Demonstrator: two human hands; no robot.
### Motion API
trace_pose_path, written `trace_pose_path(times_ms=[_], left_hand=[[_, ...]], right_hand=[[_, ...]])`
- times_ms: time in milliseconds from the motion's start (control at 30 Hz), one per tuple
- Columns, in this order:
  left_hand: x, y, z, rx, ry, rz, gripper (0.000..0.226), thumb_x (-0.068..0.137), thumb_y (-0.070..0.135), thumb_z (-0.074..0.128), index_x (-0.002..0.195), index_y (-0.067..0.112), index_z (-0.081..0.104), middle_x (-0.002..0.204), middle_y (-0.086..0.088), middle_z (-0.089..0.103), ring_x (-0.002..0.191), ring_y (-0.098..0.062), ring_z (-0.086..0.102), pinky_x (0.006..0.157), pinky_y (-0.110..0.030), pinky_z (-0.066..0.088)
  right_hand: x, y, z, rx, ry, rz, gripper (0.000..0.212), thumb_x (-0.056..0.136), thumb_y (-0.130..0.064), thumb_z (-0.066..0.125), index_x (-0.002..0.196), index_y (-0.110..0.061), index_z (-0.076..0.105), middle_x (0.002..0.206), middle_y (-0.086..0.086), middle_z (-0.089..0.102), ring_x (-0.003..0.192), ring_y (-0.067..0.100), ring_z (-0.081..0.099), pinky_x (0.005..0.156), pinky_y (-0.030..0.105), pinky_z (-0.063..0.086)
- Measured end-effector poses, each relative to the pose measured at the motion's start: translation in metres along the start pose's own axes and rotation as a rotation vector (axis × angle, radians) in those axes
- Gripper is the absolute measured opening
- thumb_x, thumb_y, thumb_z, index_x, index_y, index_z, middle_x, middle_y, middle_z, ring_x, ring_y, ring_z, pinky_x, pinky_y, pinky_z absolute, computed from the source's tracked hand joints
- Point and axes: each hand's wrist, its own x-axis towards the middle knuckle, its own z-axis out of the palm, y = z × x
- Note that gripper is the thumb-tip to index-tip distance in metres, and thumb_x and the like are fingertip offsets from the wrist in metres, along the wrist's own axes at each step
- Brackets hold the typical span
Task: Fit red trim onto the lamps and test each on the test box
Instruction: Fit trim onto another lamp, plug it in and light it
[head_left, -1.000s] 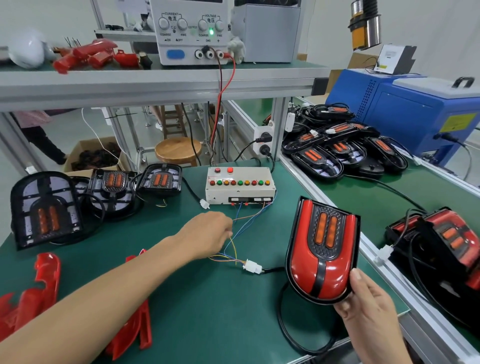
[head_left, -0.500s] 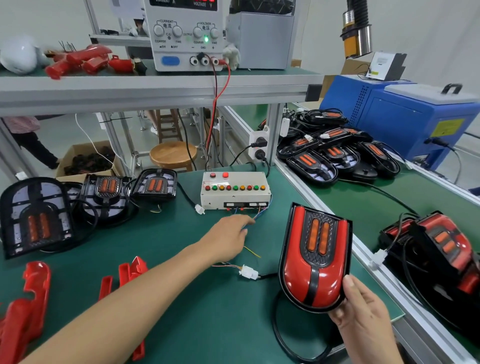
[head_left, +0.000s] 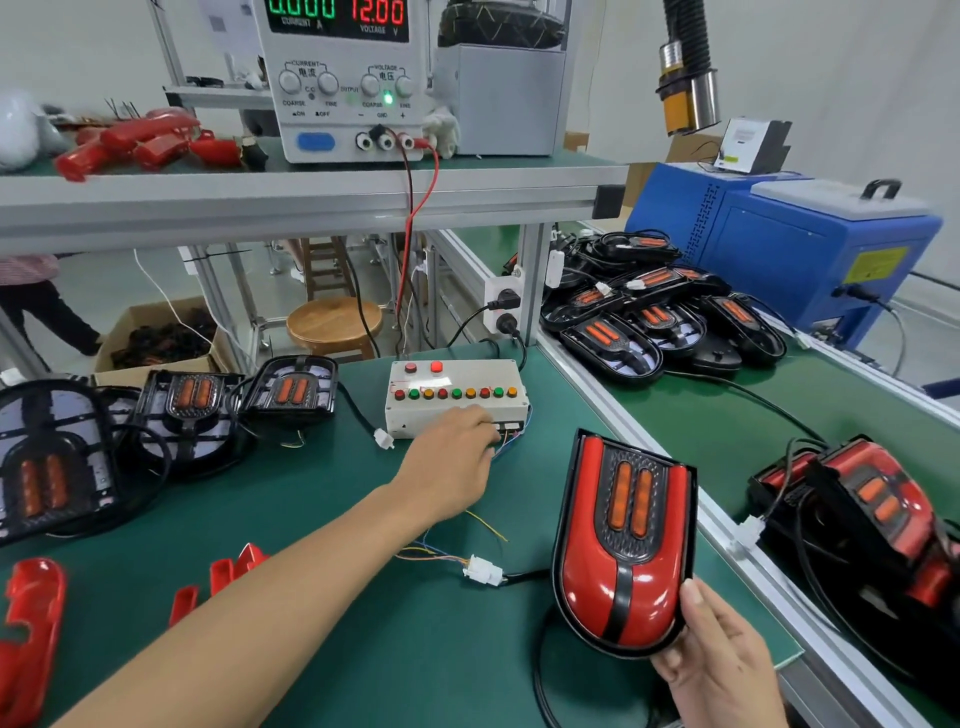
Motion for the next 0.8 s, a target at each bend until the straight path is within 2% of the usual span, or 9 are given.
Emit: trace_pose_path(times_ms=[67,167,233,400,667,800], left_hand=[[0.014,0.006,0.004,0.059,-0.079,-0.003,0.034,0.104,0.021,0.05,0.135,0.015,0.059,0.163,0.002,0.033,0.141,-0.024,0.037,0.11,-0.044,0.043],[0.033,0.01,0.008,0.098,-0.16,-0.057,0.034,0.102,0.018,0.052,0.136,0.013,0.055,0.171,0.001,0.012,0.146,-0.027,0.029,0.109,-0.047,0.044],[0.043,0.011,0.007,0.097,-0.19,-0.103,0.033,0.1,0.014,0.053,0.133,0.011,0.054,0.17,0.0,0.012,0.143,-0.027,0.03,0.107,-0.048,0.045],[0.054,0.011,0.004,0.179,-0.179,-0.088,0.04,0.095,0.009,0.057,0.135,0.008,0.055,0.161,-0.004,0.031,0.135,-0.027,0.04,0.106,-0.045,0.046],[0.056,0.009,0.004,0.263,-0.214,-0.043,0.054,0.093,0.012,0.065,0.145,0.008,0.051,0.168,-0.003,0.02,0.141,-0.028,0.042,0.112,-0.045,0.043],[0.056,0.007,0.006,0.257,-0.225,-0.043,0.054,0.093,0.013,0.065,0.145,0.009,0.051,0.17,-0.002,0.014,0.143,-0.026,0.039,0.114,-0.043,0.042]], right_hand=[[0.001,0.001,0.0,0.006,0.008,-0.001,0.045,0.086,-0.017,0.055,0.122,0.009,0.065,0.052,0.013,0.048,0.036,0.013,0.041,0.037,0.021,0.032],[0.002,0.002,0.0,-0.01,-0.001,-0.002,0.044,0.086,-0.018,0.055,0.121,0.006,0.067,0.052,0.013,0.047,0.037,0.014,0.041,0.038,0.022,0.032],[0.002,0.004,0.0,-0.013,-0.001,-0.012,0.04,0.086,-0.018,0.056,0.117,0.004,0.071,0.051,0.012,0.046,0.037,0.014,0.04,0.037,0.022,0.032],[0.007,0.007,-0.001,0.012,0.011,-0.003,0.031,0.084,-0.018,0.057,0.102,-0.004,0.078,0.047,0.013,0.039,0.035,0.016,0.039,0.036,0.023,0.034],[0.005,0.007,-0.002,0.013,0.004,0.022,0.032,0.085,-0.019,0.059,0.106,-0.003,0.077,0.052,0.011,0.043,0.036,0.014,0.039,0.036,0.021,0.035],[0.003,0.007,-0.001,-0.048,-0.001,-0.001,0.027,0.091,-0.019,0.057,0.101,-0.014,0.081,0.054,0.011,0.046,0.038,0.013,0.04,0.038,0.02,0.034]])
